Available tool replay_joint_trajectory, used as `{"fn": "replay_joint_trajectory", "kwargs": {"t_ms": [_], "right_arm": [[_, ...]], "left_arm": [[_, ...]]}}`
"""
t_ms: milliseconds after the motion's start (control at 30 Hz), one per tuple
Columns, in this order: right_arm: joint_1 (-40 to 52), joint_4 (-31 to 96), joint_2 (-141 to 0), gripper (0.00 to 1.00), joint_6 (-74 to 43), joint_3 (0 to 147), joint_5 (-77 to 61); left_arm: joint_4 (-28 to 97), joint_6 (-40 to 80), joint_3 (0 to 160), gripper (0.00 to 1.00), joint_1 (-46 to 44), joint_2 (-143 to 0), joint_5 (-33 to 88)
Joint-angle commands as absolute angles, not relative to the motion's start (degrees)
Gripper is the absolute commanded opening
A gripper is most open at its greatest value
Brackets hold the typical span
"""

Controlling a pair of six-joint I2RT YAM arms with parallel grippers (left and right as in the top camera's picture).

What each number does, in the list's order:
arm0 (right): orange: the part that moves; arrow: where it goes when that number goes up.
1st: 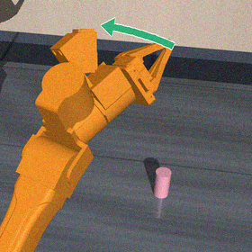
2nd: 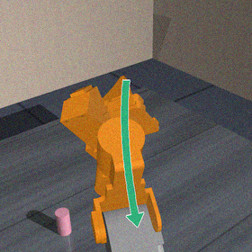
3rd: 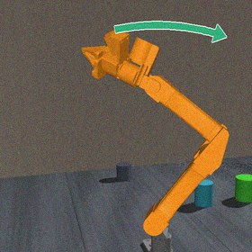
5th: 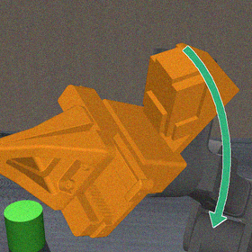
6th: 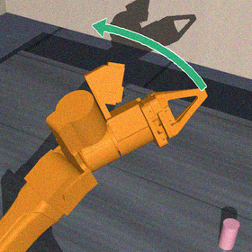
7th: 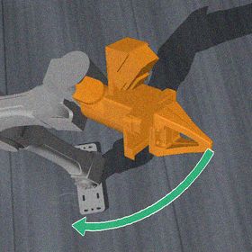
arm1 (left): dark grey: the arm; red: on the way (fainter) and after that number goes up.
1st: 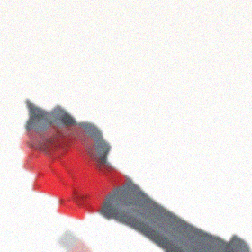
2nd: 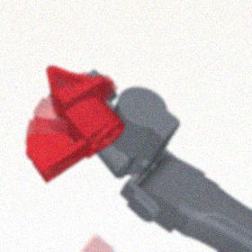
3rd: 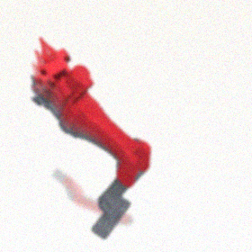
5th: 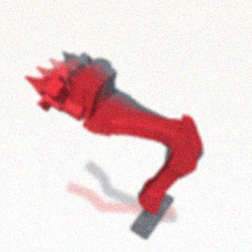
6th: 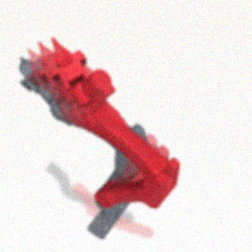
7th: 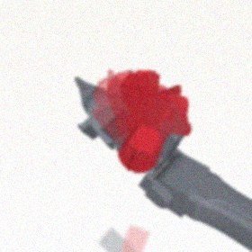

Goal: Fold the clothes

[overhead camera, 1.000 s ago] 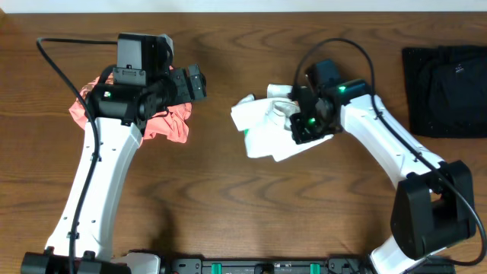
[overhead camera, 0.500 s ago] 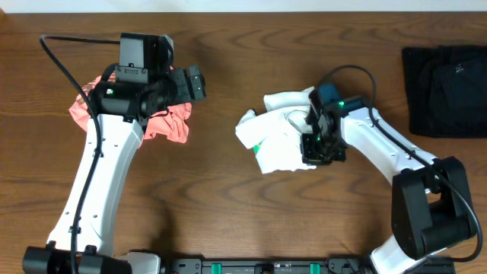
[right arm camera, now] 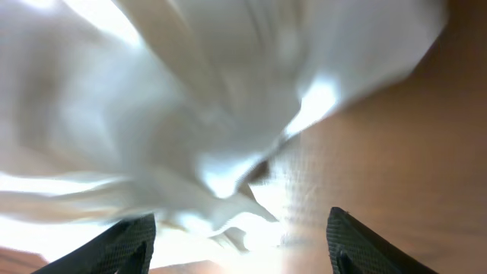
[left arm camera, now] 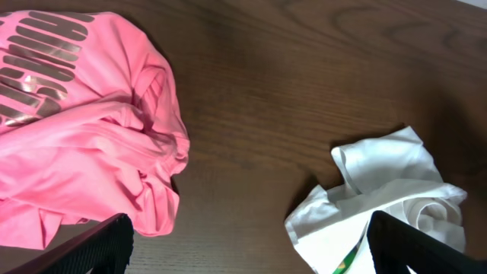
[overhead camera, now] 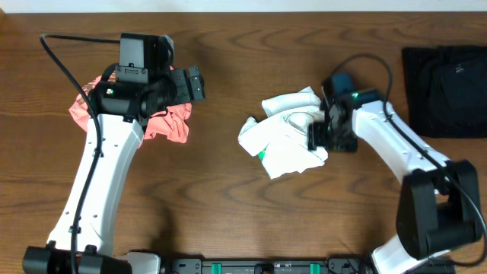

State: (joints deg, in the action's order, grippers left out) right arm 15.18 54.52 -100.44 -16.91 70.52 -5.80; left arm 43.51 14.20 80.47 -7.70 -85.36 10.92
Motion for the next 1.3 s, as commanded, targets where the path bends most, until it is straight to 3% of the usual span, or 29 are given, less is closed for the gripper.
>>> {"fn": "replay_joint_trajectory", "kwargs": {"t_ms": [0, 133, 267, 367, 800, 1067, 1267], "right_arm": [[15.1, 53.3, -96.2, 0.71, -10.6, 77.1, -4.3], [15.6, 49.6, -96.0, 0.71, -5.2, 80.9, -4.6], [16.5, 48.2, -96.3, 0.61, -3.9, 80.9, -6.3], [17.5, 50.4, -96.8, 0.59, -2.3, 80.9, -9.3], [21.8, 56.4, -102.0, 0.62, 0.1, 80.8, -11.8], [21.8, 57.6, -105.6, 0.46, 1.9, 80.8, -14.2], [21.8, 57.7, -105.8, 0.46, 3.6, 80.8, -14.1]], "left_arm": [[43.8, 13.1, 80.4, 0.98, -7.5, -85.8, 9.8], [43.7, 13.1, 80.4, 0.98, -7.5, -85.8, 9.8], [43.7, 13.1, 80.4, 0.98, -7.5, -85.8, 9.8], [43.7, 13.1, 80.4, 0.98, -7.5, -85.8, 9.8], [43.7, 13.1, 80.4, 0.98, -7.5, -85.8, 9.7], [44.0, 13.1, 80.4, 0.98, -7.5, -85.8, 9.8], [44.0, 13.1, 80.4, 0.98, -7.5, -85.8, 9.8]]}}
